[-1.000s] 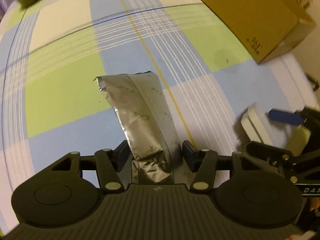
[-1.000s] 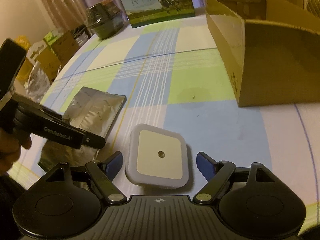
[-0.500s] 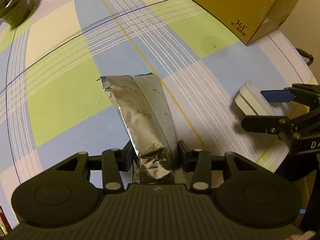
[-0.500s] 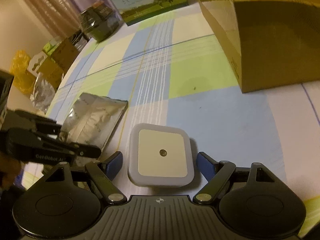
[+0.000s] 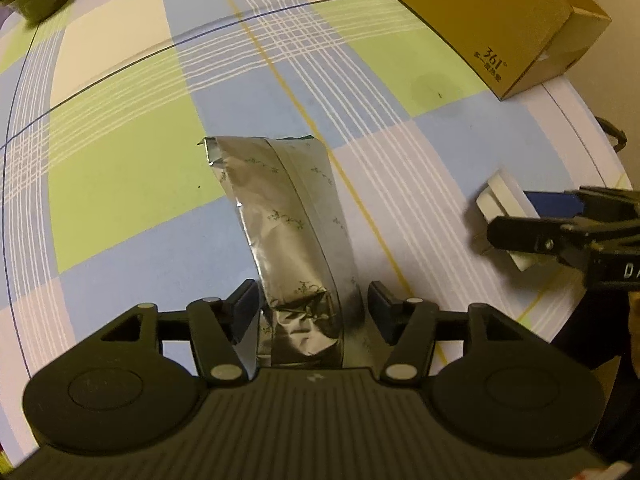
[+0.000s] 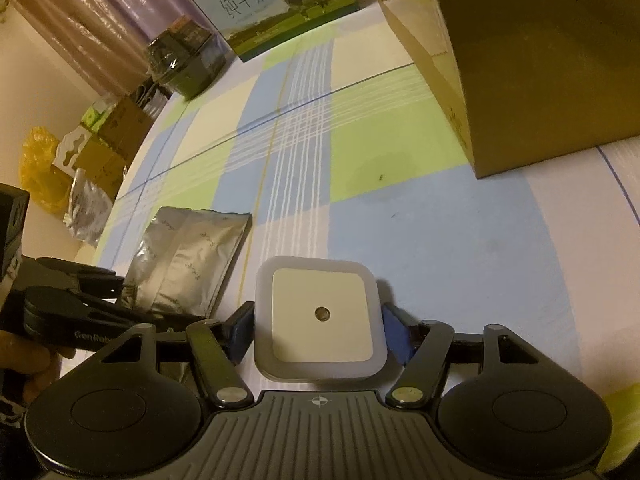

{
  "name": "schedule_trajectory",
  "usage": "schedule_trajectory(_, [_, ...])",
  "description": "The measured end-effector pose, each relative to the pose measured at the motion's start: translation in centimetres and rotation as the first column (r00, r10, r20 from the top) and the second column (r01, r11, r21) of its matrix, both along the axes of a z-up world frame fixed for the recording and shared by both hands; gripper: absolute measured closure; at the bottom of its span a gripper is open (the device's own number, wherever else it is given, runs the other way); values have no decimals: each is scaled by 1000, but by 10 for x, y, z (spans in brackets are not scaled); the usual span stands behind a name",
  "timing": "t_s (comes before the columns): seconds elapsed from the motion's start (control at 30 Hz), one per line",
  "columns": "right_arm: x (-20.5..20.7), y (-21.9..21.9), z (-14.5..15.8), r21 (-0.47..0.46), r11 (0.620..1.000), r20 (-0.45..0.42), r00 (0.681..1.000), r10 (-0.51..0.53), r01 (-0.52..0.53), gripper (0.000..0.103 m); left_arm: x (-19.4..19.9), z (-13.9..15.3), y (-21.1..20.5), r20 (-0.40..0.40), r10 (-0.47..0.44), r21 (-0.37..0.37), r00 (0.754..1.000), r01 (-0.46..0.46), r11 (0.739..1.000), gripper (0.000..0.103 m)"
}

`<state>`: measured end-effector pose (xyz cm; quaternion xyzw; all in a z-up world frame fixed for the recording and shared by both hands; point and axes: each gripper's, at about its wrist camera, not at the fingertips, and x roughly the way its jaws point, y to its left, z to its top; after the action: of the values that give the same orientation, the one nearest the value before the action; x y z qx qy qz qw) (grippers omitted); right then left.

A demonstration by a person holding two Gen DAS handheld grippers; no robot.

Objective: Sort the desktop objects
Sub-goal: 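Lift the foil bag with the left tool while the right lifts the night light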

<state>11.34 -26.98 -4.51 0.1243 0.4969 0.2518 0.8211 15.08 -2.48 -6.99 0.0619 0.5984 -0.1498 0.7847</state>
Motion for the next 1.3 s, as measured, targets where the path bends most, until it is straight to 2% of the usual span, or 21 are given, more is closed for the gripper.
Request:
schedule_trajectory(0.17, [-3, 2, 1, -11, 1000, 13, 1000, -4, 4, 40, 1, -1, 0, -1, 10, -1, 1000, -10, 1000, 49])
schedule_trajectory(0.3, [-6, 1, 1, -17, 1000, 22, 1000, -11, 11, 40, 1, 1, -1, -1, -7, 4, 1000, 7, 1000, 61])
schedule_trajectory(0.43, [-7, 0, 6, -27, 1000, 44, 999, -15, 16, 40, 1, 8, 4, 9, -9, -16, 1000, 9, 1000, 67])
schedule_trajectory(0.63, [-11, 2, 15, -40, 999, 84, 996, -10, 14, 40, -3, 22, 9, 37, -6, -38, 999, 7, 999, 69])
schedule_trajectory(1.03, [-12, 3, 20, -38, 999, 97, 995, -11, 15, 40, -9, 34, 18, 71, 21, -81, 997, -15, 997, 72])
schedule_trajectory(1.13, [-12, 5, 20, -44, 999, 99, 995, -11, 15, 40, -7, 31, 18, 63, 19, -79, 998, -14, 997, 72])
schedule_trajectory(1.3, [-16, 4, 15, -50, 999, 89, 996, -5, 9, 40, -2, 19, 17, 6, 15, -59, 1000, -15, 998, 71])
